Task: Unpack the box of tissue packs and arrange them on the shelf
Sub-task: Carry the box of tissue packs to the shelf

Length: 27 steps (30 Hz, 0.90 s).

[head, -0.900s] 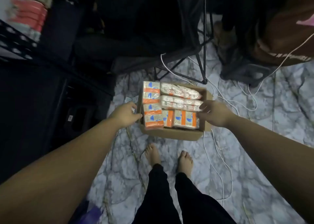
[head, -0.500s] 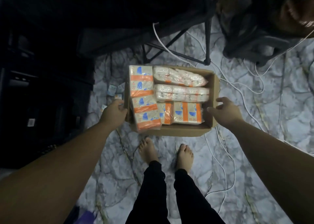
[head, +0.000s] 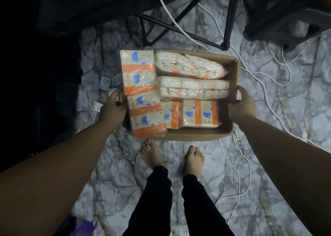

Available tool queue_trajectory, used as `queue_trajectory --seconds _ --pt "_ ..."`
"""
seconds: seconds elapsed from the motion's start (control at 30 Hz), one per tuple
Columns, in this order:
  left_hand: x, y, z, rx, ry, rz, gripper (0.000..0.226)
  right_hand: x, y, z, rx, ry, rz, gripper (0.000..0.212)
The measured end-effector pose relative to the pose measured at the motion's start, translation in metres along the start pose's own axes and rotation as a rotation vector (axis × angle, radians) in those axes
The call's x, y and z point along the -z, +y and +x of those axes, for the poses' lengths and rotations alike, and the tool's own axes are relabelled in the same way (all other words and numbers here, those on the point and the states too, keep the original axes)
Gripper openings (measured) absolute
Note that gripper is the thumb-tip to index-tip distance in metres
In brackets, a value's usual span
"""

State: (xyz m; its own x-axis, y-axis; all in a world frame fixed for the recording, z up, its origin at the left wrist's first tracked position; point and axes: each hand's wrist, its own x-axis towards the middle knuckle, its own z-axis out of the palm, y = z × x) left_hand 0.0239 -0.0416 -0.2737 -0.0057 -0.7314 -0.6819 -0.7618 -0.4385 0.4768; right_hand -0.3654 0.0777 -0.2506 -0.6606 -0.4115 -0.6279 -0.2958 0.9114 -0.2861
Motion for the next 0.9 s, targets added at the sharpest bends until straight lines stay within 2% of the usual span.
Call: queue_trajectory --seconds 0.1,0.5,0.67,0.8,0.9 --pt "0.001 -0.002 0.002 -0.061 -0.011 0.041 0.058 -0.001 0.006 0.004 0.001 -0.042 -0.024 0.074" --pt "0.013 -0.020 -0.031 -0.144 -0.072 -0.045 0.039 0.019 0.014 -0.012 0.098 -0.111 -0.039 0.062" --pt "0.035 -0.043 -0.088 -0.043 -0.089 -0.171 0.028 0.033 0.014 -0.041 0.176 -0.176 -0.106 0.062" --pt "0.050 -0.058 -0.150 0.064 -0.136 -0.421 0.040 0.038 0.012 -0.075 0.266 -0.207 -0.131 0.058" --pt "0.058 -0.080 -0.197 0.116 -0.104 -0.503 0.037 0.036 0.003 -0.102 0.341 -0.217 -0.164 0.055"
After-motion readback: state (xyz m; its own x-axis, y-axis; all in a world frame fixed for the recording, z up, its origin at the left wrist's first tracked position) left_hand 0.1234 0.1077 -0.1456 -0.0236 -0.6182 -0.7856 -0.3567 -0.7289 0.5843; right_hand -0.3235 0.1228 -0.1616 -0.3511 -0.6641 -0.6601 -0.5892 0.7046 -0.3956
